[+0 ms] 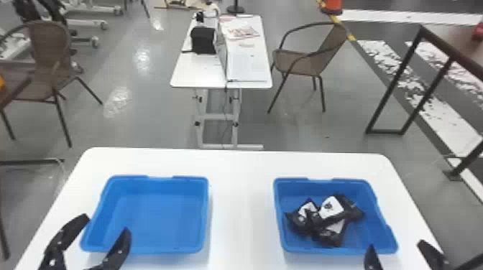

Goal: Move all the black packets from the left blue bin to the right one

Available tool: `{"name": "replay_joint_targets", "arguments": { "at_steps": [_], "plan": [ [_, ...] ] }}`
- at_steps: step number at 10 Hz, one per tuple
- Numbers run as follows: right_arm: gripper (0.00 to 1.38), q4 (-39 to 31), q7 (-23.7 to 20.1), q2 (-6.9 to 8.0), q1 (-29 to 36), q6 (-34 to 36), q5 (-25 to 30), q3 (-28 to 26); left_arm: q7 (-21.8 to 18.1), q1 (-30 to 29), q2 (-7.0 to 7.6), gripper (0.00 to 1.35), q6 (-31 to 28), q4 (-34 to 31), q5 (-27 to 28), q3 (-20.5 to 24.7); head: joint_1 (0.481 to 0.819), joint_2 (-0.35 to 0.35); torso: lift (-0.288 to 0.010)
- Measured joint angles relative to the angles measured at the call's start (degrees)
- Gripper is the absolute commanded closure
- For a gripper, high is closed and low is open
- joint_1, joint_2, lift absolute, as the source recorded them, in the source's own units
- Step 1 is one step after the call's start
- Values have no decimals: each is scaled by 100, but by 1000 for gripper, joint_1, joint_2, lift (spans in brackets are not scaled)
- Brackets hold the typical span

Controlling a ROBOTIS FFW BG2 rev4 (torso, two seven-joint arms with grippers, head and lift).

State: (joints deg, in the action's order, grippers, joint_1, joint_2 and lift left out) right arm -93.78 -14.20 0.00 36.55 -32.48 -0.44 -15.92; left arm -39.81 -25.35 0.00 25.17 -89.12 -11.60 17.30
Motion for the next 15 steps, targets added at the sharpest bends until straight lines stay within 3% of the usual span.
{"name": "replay_joint_targets", "arguments": {
  "at_steps": [3, 15],
  "plan": [
    [165, 25, 6, 0, -4, 4, -25, 22, 148, -24, 0, 162, -36, 0, -94, -185, 695, -92, 0],
    [165, 35, 6, 0, 1, 54, -61, 27, 149, -8, 0, 163, -218, 0, -145, -192, 695, -94, 0]
  ]
}}
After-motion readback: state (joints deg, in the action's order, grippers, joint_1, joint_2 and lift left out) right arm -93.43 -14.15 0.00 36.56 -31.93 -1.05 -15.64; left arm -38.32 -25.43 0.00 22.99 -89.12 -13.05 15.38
